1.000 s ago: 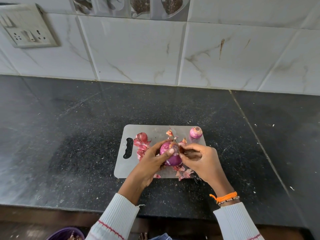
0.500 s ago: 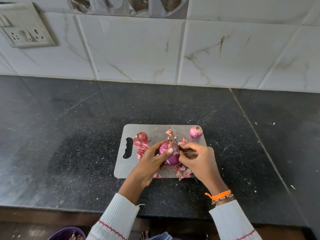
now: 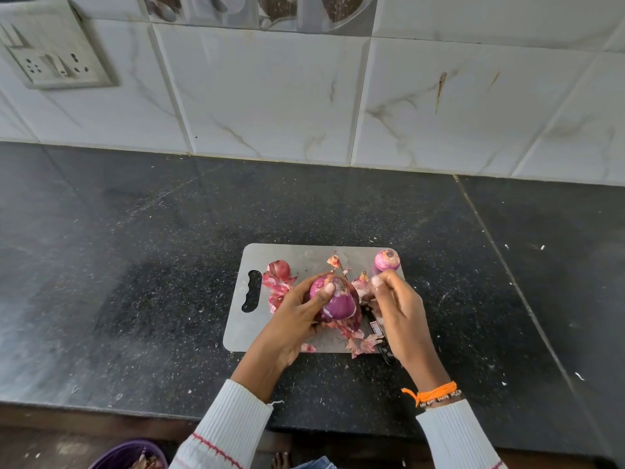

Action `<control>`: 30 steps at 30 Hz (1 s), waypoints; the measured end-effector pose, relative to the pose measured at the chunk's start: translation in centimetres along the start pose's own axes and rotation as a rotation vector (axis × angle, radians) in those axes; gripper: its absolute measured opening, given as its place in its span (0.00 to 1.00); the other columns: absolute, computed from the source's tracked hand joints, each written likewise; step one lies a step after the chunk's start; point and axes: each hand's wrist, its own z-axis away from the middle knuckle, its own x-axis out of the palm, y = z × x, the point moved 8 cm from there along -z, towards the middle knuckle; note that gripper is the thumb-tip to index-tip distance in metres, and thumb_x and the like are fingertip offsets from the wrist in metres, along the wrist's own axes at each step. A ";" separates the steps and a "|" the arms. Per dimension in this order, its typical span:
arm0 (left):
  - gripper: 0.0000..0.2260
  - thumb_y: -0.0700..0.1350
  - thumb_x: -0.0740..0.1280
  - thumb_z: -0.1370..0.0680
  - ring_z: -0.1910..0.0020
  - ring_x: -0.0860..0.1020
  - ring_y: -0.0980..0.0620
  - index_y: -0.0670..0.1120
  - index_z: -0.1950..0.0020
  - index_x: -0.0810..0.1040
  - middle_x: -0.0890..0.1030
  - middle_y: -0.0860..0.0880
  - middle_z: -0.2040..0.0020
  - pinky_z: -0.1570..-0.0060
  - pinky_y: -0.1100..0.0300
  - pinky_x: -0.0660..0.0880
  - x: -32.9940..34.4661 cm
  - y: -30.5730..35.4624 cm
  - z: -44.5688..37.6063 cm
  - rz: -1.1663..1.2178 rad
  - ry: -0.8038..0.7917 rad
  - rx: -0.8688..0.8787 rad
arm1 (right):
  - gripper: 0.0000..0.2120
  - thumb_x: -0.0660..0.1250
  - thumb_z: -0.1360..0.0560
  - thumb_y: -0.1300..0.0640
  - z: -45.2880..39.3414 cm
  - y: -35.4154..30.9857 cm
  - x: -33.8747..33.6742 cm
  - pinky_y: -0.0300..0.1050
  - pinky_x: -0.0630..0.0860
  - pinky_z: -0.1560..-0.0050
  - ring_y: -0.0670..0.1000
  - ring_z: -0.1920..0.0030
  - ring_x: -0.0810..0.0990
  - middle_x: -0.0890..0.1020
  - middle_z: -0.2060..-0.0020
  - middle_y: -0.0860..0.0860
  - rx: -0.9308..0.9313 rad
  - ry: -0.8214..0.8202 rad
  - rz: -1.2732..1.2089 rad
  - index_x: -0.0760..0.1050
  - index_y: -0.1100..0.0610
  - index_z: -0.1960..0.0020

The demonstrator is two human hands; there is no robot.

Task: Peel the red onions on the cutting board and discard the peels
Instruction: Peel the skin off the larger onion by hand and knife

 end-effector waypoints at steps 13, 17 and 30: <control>0.11 0.43 0.64 0.24 0.47 0.78 0.52 0.53 0.43 0.74 0.78 0.49 0.44 0.61 0.68 0.77 -0.2 0.3 -0.7 -0.024 -0.019 0.074 | 0.07 0.74 0.32 0.62 -0.7 0.5 0.1 0.41 0.81 0.53 0.44 0.55 0.83 0.84 0.58 0.47 0.039 0.004 -0.030 0.82 0.53 0.55; 0.11 0.45 0.65 0.26 0.46 0.79 0.50 0.53 0.44 0.74 0.78 0.49 0.44 0.58 0.65 0.78 -0.2 0.2 -1.0 -0.014 -0.018 0.084 | 0.08 0.72 0.31 0.64 -0.6 -0.5 -0.3 0.34 0.79 0.55 0.41 0.56 0.82 0.83 0.60 0.43 -0.036 0.022 0.007 0.81 0.53 0.56; 0.15 0.46 0.66 0.27 0.44 0.78 0.48 0.54 0.41 0.73 0.76 0.47 0.41 0.58 0.65 0.78 -0.1 -0.1 -1.4 -0.030 -0.025 0.062 | 0.05 0.69 0.29 0.67 -1.1 -1.5 -0.2 0.26 0.73 0.58 0.40 0.56 0.78 0.80 0.61 0.48 -0.134 0.049 0.102 0.78 0.57 0.58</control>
